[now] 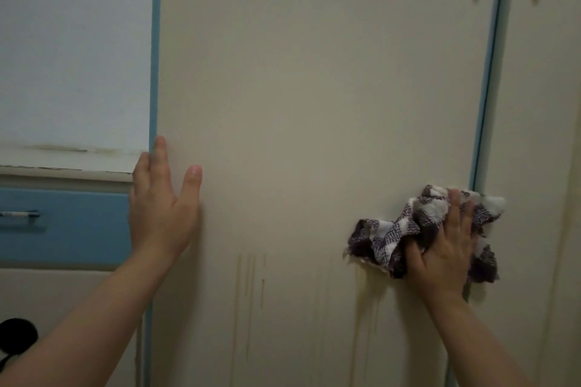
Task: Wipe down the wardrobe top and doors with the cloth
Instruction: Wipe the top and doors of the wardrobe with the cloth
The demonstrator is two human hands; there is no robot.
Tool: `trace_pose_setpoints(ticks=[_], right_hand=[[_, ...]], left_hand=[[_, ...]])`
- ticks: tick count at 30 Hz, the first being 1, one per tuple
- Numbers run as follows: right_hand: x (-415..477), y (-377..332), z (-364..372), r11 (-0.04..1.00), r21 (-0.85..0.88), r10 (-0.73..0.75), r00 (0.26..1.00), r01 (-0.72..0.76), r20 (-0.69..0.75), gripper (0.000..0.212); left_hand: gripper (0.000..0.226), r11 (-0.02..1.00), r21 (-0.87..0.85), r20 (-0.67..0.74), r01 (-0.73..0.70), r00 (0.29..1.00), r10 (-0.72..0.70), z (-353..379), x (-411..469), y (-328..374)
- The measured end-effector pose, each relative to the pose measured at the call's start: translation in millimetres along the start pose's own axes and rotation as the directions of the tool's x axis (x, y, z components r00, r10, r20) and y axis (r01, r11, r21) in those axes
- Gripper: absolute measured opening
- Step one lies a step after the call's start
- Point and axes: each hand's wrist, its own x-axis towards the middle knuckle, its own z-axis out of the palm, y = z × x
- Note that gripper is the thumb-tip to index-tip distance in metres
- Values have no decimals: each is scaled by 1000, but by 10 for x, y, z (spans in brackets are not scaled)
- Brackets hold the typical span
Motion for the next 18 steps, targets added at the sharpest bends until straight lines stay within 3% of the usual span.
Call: trace_pose_setpoints(ticks=[4, 9, 15, 18], right_hand=[[-144, -108, 75, 1000, -25, 4, 1000, -4, -13, 71], [-385, -662, 271, 984, -26, -176, 984, 176, 23, 78], [-555, -1554, 536, 961, -61, -266, 961, 270, 75, 87], [-593, -1949, 617, 940, -36, -335, 938, 339, 86, 86]], left_hand=[[74, 1000, -17, 9, 0, 1000, 0, 13, -11, -20], [73, 998, -59, 6, -3, 1000, 3, 8, -21, -69], [72, 964, -255, 22, -73, 996, 81, -57, -71, -185], [64, 962, -262, 41, -77, 995, 90, -95, -124, -262]])
